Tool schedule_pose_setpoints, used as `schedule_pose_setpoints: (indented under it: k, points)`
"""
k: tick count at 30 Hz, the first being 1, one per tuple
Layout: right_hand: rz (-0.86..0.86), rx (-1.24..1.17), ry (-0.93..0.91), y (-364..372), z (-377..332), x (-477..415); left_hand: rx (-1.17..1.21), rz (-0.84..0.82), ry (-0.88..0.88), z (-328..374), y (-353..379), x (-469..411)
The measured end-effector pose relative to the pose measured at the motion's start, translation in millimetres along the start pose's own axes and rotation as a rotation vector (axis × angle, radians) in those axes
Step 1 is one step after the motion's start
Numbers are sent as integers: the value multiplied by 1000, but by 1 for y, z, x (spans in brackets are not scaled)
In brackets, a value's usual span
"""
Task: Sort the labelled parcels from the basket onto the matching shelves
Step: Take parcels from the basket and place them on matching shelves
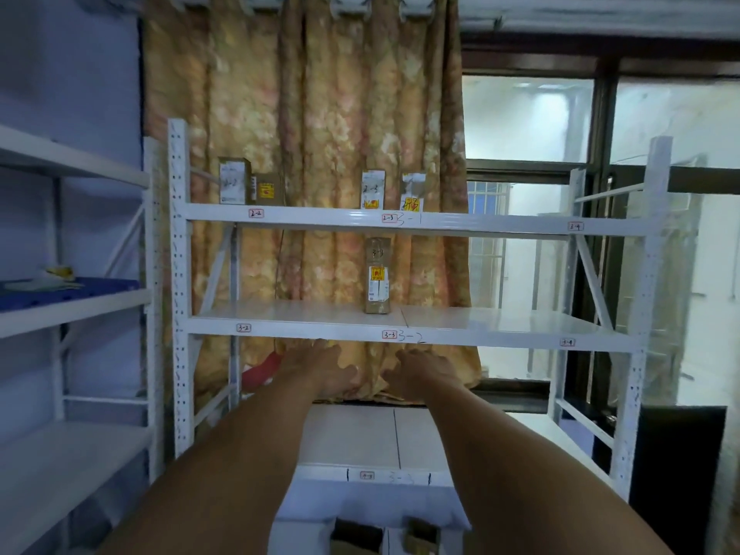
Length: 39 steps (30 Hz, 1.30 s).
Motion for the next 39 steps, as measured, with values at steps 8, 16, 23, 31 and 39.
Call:
schedule_pose_setpoints:
  k: [8,16,23,31,39]
  points:
    - [-18,-25,23,11,-19,89,-35,-9,28,-11,15,66]
    - [-65,43,-63,14,-72,144,73,34,-27,-59,31,151]
    - [-108,30,-326,13,-182,164,30,-5,-325,-153,18,236]
    - [-168,23,-726,38,-355,230,-5,-18,-697,-283,50,387]
    - [-223,39,-1110,100,-545,330,45,-82,-1088,-396,115,543]
Point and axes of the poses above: each hand's wrist, its own x-axis away from the middle knuckle, its own y-axis out of the palm, z = x × y, the point moved 5 cm from there along -x, towards the middle knuckle, and after that the axes turned 7 degrees about -z, right-handed, at the moved point
